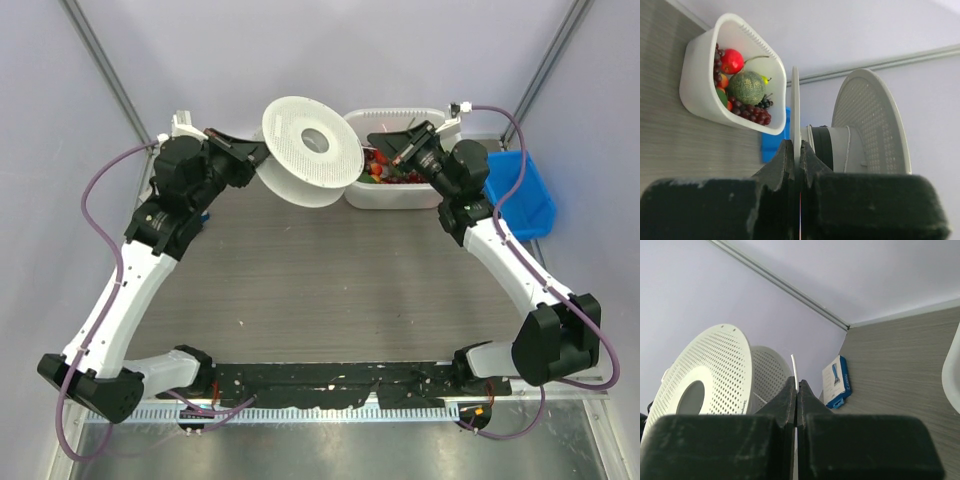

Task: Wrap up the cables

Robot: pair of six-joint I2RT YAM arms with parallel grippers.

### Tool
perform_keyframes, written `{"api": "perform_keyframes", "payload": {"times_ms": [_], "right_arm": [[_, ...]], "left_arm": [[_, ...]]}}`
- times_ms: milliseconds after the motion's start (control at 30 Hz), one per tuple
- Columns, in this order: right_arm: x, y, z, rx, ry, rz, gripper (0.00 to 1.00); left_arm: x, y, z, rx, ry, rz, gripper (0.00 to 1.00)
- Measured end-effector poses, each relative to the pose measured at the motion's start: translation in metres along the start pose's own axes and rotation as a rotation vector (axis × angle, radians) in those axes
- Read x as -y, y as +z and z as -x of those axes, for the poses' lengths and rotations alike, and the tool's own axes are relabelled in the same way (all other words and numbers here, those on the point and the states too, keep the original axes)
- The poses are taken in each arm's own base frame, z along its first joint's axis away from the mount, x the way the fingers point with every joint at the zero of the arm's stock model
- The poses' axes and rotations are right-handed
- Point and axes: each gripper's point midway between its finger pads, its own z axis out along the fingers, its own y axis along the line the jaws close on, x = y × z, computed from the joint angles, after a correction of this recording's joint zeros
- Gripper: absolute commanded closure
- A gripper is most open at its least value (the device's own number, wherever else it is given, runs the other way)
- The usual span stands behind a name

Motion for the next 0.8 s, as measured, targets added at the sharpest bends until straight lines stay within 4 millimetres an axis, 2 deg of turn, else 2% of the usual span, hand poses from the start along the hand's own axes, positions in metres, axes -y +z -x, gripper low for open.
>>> {"api": "perform_keyframes", "payload": {"times_ms": [200,367,567,800], "right_arm": [[-0.012,0.002,0.000,0.010,-0.046,0.050,0.99],[-0.032,0.003,-0.019,-0.009,-0.124,0.129,0.99],[-0.069,-0.005,-0.055,-0.034,-0.329,0.256,0.99],[-0.100,-0.008,-0.064,0.054,-0.644,0.348,0.99]], "left_arm": [[-0.008,0.003,0.007,-0.017,-0.182,0.088,1.00],[-0.013,0.000,0.020,0.012,-0.295,0.145,1.00],[-0.008,0.002,0.034,0.050,-0.387,0.171,1.00],[-0.017,0.003,0.033,0.057,-0.408,0.204,1.00]]}}
